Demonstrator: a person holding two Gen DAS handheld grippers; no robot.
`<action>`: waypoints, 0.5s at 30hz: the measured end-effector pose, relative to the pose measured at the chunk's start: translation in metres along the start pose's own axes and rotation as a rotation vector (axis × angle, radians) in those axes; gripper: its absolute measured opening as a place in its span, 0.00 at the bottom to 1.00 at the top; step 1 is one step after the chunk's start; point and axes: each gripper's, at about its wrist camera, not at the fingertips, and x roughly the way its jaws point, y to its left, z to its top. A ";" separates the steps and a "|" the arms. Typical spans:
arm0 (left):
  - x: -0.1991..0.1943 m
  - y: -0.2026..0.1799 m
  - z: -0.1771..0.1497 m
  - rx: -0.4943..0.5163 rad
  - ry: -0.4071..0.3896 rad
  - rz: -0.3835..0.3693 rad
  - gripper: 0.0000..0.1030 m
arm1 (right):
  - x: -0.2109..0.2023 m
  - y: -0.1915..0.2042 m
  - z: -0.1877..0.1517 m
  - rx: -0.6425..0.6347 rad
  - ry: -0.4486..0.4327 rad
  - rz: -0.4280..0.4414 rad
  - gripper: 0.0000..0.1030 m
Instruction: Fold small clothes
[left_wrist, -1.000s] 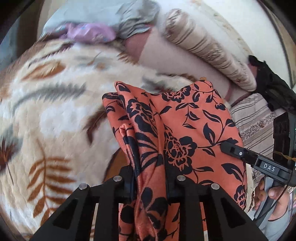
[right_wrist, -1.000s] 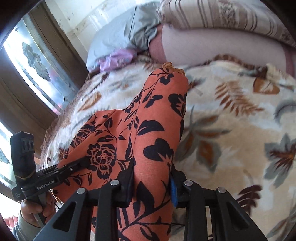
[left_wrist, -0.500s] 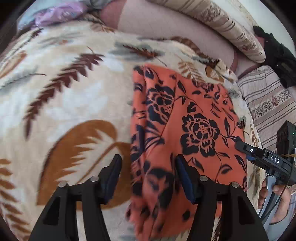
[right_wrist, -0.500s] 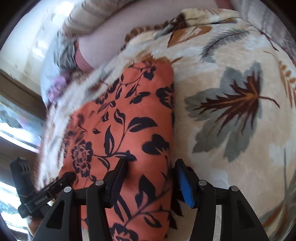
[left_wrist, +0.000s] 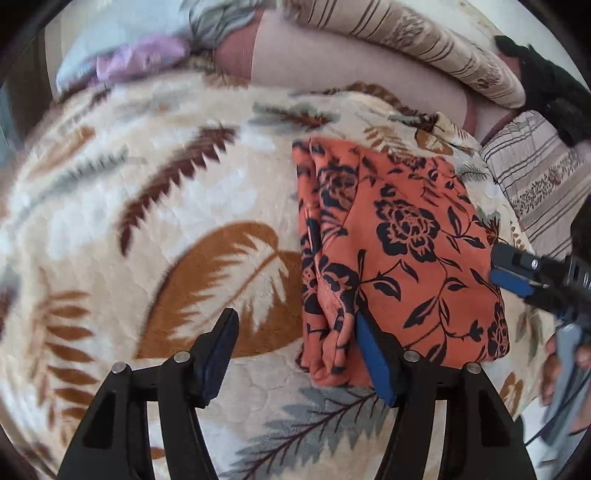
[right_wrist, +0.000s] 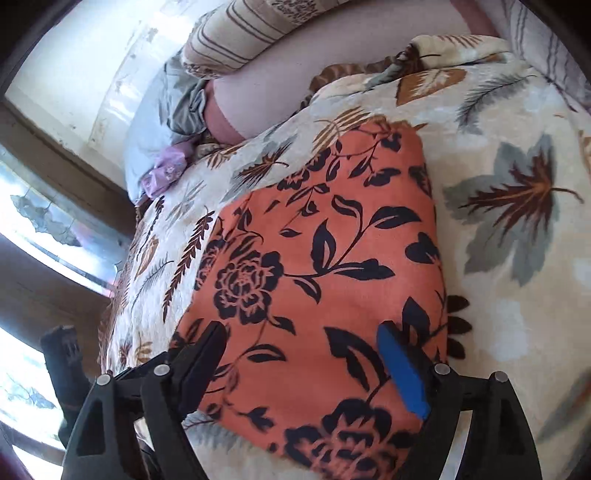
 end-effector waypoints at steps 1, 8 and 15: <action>-0.009 -0.001 -0.002 0.010 -0.015 0.024 0.65 | -0.008 0.005 0.001 -0.005 -0.010 -0.004 0.83; -0.065 -0.015 -0.017 0.020 -0.127 0.085 0.76 | -0.068 0.047 -0.059 -0.207 -0.109 -0.190 0.97; -0.122 -0.042 -0.029 0.054 -0.288 0.136 0.80 | -0.084 0.055 -0.125 -0.288 -0.025 -0.254 0.99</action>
